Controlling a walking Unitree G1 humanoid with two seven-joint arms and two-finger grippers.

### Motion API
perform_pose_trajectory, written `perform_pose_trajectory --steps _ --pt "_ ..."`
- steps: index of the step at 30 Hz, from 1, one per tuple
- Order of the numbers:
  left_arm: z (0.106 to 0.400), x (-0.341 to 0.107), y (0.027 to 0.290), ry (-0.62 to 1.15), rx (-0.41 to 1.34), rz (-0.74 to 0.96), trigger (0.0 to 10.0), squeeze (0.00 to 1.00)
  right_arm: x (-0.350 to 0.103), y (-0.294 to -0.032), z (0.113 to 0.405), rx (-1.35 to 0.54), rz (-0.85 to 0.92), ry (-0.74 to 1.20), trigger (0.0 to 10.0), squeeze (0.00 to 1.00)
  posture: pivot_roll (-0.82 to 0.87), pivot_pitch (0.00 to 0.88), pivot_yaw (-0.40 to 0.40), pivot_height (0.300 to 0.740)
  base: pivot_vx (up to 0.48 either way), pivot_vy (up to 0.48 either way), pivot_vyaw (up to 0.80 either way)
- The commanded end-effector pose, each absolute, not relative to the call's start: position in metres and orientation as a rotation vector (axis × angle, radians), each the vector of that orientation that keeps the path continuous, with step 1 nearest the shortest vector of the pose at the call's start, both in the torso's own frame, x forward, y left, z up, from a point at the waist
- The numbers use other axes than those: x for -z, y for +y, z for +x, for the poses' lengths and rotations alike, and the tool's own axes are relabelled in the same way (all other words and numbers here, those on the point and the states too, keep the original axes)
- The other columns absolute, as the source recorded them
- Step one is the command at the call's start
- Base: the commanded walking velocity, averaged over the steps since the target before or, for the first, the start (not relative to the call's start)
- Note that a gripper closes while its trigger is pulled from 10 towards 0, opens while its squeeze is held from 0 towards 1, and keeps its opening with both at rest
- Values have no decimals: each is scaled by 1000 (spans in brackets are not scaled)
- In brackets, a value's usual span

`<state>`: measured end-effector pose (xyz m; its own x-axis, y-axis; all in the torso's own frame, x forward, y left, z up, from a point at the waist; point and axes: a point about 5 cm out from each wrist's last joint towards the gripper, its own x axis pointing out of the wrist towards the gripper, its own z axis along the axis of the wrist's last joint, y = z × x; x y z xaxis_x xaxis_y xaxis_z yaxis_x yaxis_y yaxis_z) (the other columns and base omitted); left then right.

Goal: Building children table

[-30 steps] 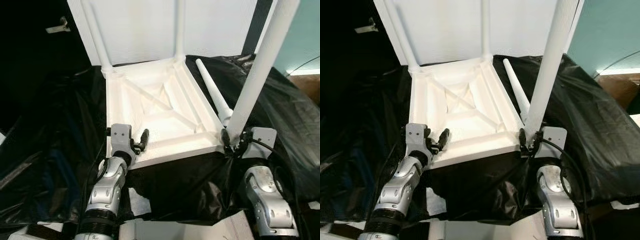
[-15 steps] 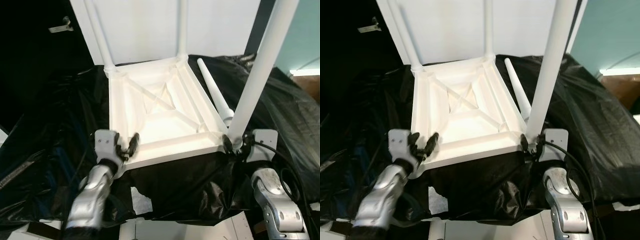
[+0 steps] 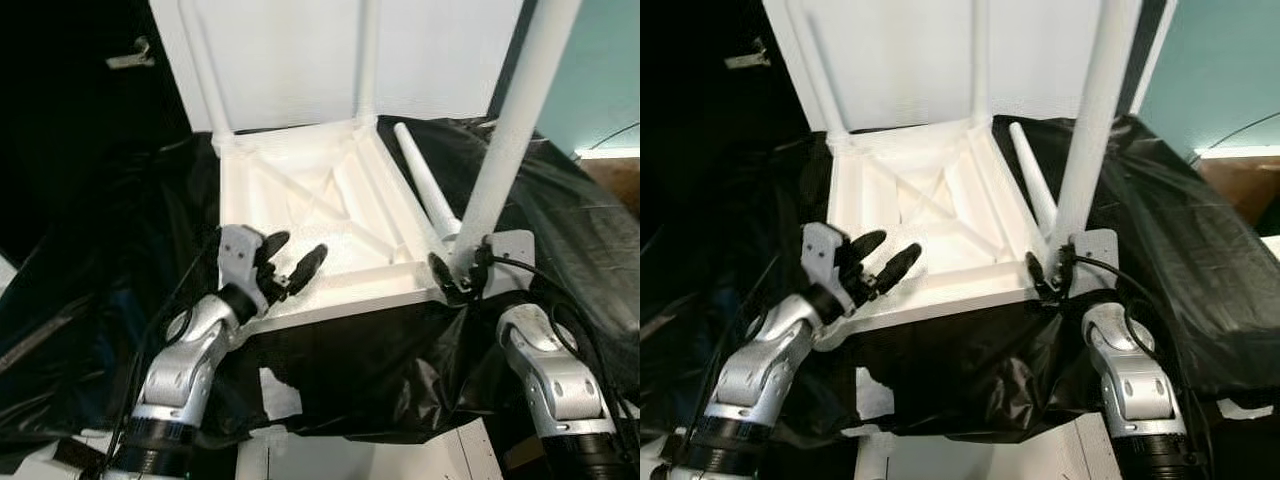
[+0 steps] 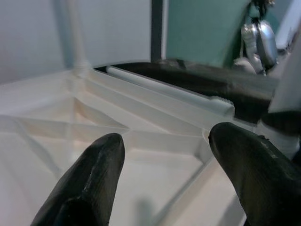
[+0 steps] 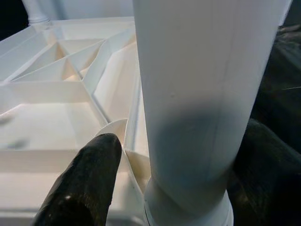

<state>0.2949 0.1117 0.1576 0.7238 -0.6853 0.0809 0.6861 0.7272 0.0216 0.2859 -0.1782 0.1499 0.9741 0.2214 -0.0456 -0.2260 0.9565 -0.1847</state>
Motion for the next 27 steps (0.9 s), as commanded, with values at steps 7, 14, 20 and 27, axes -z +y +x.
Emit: perform_pose_trajectory --steps 7,14,20,27 --pt "287 -146 96 -16 1140 69 10000 0 -146 -165 290 -332 -192 57 10000 0 -103 0 50 740 0 0 0" --pt "280 -125 97 113 1275 184 10000 0 -143 -167 288 -311 -181 60 10000 0 -116 0 64 740 0 0 0" --pt "272 -110 99 207 1382 199 10000 0 -142 -169 288 -287 -167 62 10000 0 -121 0 70 740 0 0 0" --pt "263 -103 100 287 1494 216 10000 0 -140 -167 287 -270 -154 63 10000 0 -126 0 75 740 0 0 0"
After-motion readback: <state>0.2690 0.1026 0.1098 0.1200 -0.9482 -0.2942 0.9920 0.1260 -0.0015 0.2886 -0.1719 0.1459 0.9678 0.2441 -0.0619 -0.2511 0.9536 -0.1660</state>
